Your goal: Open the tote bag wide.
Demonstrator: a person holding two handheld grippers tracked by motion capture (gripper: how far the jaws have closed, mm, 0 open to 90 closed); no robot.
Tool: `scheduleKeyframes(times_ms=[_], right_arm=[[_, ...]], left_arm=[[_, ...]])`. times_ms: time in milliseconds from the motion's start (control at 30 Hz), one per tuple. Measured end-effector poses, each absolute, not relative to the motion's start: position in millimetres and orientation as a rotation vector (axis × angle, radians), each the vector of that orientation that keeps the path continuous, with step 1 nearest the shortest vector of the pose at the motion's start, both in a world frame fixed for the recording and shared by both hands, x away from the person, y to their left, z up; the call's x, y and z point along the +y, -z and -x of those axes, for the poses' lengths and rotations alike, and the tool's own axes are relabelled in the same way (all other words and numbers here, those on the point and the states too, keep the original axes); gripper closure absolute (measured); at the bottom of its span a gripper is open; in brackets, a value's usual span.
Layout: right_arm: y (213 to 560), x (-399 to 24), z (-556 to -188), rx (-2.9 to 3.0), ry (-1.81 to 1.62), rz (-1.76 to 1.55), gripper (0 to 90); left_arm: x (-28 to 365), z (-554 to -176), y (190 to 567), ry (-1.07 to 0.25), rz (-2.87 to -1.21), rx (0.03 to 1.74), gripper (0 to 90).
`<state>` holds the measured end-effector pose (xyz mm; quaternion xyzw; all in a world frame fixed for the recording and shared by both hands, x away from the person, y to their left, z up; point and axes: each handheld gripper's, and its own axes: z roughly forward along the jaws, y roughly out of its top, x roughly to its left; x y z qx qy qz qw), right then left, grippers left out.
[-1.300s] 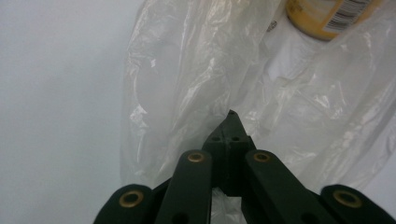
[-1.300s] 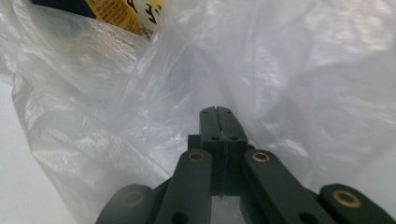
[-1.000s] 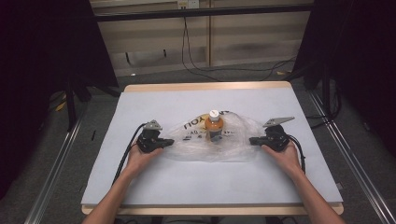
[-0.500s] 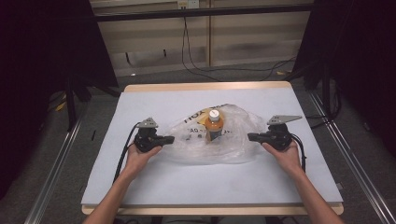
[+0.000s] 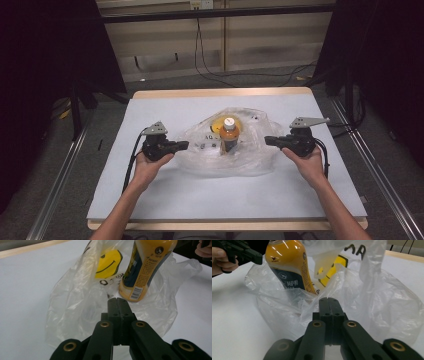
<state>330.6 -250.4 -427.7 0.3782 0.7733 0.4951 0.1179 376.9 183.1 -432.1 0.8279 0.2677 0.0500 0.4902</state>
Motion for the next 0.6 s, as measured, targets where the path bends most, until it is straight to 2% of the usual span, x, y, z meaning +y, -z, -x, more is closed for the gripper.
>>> scheduleKeyframes(times_ms=[267,600], right_arm=[[414.7,-230.2,-353.6,2.291,-1.445,-1.073,90.0],[422.8,-203.2,-387.0,2.35,-1.404,-1.094,90.0]], left_arm=[[140.5,-377.5,427.9,-0.087,-2.055,0.563,90.0],[99.7,-382.0,444.5,-0.027,-2.127,0.542,90.0]])
